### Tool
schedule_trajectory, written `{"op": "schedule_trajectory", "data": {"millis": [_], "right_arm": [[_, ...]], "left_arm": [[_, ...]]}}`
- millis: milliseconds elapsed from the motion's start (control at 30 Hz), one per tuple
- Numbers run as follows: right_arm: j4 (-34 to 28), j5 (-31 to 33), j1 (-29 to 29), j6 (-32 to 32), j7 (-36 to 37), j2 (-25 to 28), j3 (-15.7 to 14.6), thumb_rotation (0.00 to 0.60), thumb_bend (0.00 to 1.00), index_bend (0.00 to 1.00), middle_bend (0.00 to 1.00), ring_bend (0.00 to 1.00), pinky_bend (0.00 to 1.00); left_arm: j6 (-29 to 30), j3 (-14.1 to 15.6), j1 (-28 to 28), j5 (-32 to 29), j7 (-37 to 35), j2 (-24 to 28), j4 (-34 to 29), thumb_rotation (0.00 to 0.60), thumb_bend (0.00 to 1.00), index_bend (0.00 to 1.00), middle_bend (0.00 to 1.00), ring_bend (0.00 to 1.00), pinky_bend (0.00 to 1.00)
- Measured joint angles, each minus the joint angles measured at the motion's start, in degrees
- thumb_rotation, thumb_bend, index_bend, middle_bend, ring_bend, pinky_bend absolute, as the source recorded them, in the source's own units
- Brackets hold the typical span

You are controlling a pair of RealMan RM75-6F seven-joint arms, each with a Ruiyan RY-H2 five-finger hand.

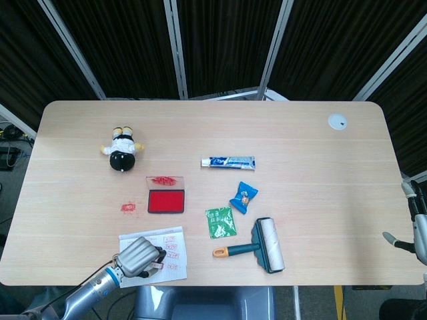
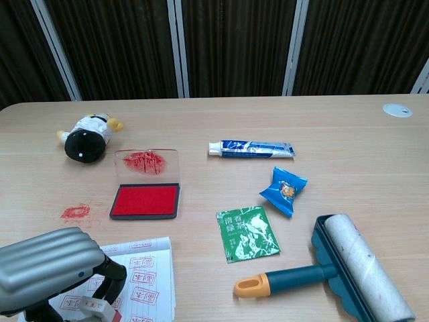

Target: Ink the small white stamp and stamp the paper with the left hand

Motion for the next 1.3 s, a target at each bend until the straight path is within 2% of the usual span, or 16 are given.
{"op": "schedule_trajectory", "data": {"millis": [467, 833, 1033, 1300], "right_arm": [[0.03, 0.1, 0.02, -0.06, -0.1, -0.04, 0.02, 0.6, 0.0, 0.0, 0.0, 0.0, 0.0], [-0.32, -0.35, -0.2, 0.49, -0.02, 0.14, -0.06, 0.6, 0.0, 0.0, 0.0, 0.0, 0.0], [-0.47, -0.44, -0.28, 0.63, -0.03, 0.2, -0.09, 0.6, 0.0, 0.0, 0.0, 0.0, 0.0], [-0.6, -0.56, -0.33, 0.76, -0.25, 0.21, -0.14, 0.6, 0.0, 0.0, 0.0, 0.0, 0.0]], "left_arm": [[1.15, -0.43, -0.11, 0.43, -1.07, 0.64, -0.82, 0.6, 0.35, 0.62, 0.58, 0.77, 0.83], [5.72, -0.22, -0.28, 3.86, -4.07, 5.22, -6.56, 0.6, 0.35, 0.62, 0.58, 0.77, 0.83], [7.23, 1.24, -0.08, 5.65, -6.33, 8.26, -8.39, 0.6, 0.35, 0.62, 0.58, 0.77, 0.83], [7.28, 3.4, 1.07, 6.36, -8.2, 8.83, -5.21, 0.6, 0.35, 0.62, 0.58, 0.77, 0.83]]}}
